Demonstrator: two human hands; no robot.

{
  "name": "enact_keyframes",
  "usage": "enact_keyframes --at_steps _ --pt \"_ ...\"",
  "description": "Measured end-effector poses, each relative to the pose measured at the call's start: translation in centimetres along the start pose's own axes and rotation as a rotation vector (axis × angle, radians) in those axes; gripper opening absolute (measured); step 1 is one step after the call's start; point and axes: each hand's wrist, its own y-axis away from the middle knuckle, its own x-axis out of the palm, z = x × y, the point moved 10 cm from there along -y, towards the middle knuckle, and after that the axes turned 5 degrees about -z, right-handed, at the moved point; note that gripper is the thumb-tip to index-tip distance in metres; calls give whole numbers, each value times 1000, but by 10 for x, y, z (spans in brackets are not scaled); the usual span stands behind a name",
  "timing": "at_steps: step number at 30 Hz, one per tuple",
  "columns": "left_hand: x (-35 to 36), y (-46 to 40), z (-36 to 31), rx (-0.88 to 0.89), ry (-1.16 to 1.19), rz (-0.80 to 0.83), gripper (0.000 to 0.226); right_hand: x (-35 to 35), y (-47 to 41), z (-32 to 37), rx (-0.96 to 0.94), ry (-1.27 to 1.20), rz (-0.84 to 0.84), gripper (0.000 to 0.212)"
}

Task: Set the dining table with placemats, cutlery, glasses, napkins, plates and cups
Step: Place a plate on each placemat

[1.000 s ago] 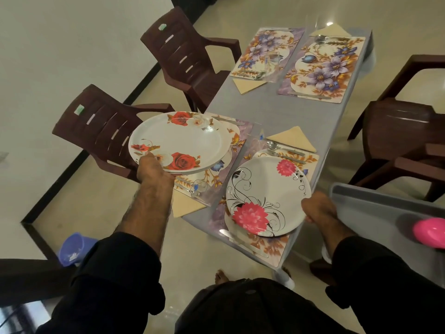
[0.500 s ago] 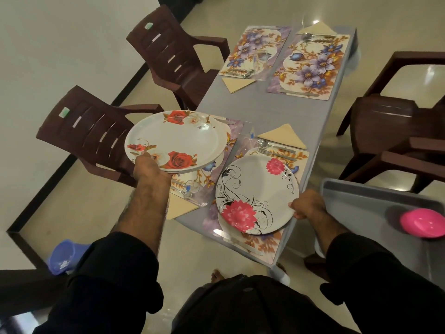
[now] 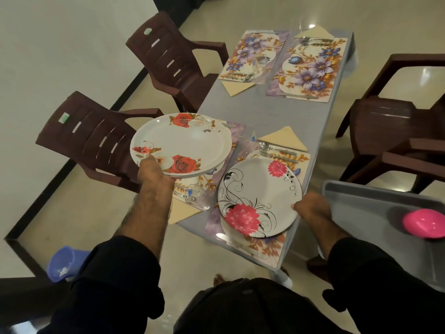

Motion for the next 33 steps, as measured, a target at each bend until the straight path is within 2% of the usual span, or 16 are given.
enact_keyframes --at_steps 3,5,8,12,16,18,20,23,25,27,29,31,33 --pt "-7 -8 -1 -16 -17 23 25 -17 24 36 -174 -7 -138 49" --pt "-13 -18 -2 -31 -29 29 31 -15 43 79 -314 -123 -70 45" --pt "-14 -26 -3 -57 -36 84 35 -22 70 152 -447 -451 57 52" --pt "-13 -41 -10 -80 49 186 34 -33 95 239 -410 -829 295 41" --pt "-19 -82 -23 -167 71 270 61 -40 97 288 -306 -1120 358 50" --pt "-23 -110 -34 -202 44 337 84 -41 103 317 -339 -1104 330 51" --pt "-27 -140 -46 -221 31 385 98 -39 114 351 -411 -963 251 40" --pt "-27 -165 -73 -220 82 439 86 -28 120 390 -434 -731 74 23" --pt "-32 -194 -90 -241 145 414 77 -17 120 414 -396 -669 14 26" --pt "-41 -218 -108 -244 150 376 80 -6 120 432 -321 -655 -13 31" --pt "-58 -242 -124 -217 113 248 64 -1 122 444 -259 -653 -13 33" --pt "-74 -262 -139 -174 38 98 43 -13 122 451 -230 -642 -86 34" --pt "-75 -273 -154 -147 2 56 38 -31 100 445 -221 -600 -197 39"
